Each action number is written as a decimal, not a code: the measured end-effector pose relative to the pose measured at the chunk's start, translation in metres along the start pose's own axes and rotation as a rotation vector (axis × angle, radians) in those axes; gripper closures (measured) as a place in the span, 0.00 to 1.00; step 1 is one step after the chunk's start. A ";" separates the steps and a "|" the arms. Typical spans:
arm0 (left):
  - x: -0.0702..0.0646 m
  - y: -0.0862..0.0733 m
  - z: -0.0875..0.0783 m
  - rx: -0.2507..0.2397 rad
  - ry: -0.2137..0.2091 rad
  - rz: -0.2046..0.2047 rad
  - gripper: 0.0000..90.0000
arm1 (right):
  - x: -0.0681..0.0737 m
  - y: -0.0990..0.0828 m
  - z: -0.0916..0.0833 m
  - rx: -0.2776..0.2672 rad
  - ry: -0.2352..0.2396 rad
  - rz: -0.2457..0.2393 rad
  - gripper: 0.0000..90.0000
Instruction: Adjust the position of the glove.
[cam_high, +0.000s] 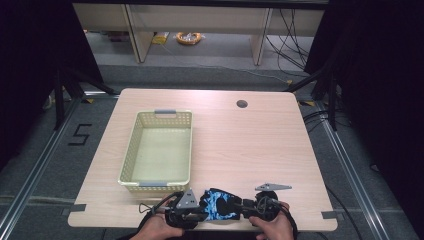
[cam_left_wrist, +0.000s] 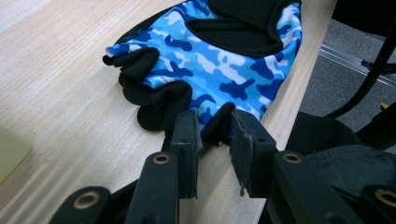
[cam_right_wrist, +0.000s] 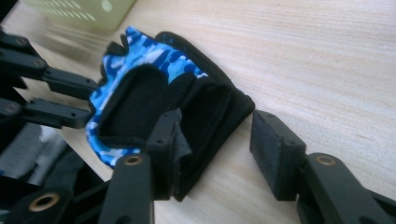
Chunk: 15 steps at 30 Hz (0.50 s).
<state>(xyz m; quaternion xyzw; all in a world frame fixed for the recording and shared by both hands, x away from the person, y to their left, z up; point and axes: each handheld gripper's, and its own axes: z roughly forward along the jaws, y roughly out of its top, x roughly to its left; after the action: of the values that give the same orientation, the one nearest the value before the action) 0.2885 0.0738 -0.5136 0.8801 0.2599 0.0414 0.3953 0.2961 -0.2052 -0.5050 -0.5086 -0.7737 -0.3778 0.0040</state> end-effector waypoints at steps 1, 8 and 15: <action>0.000 0.000 0.000 -0.001 0.000 0.000 0.79 | 0.001 0.001 0.001 0.010 -0.013 -0.010 0.63; -0.002 0.000 0.000 -0.002 0.010 0.024 0.78 | 0.003 0.003 0.010 0.002 0.017 -0.079 0.85; 0.002 0.000 -0.011 -0.003 0.025 0.007 0.68 | -0.001 0.000 0.010 -0.029 0.050 -0.095 0.96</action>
<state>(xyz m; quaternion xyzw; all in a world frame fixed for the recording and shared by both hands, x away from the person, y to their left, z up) 0.2867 0.0825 -0.5063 0.8797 0.2617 0.0540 0.3933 0.3006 -0.2001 -0.5125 -0.4617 -0.7910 -0.4014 -0.0018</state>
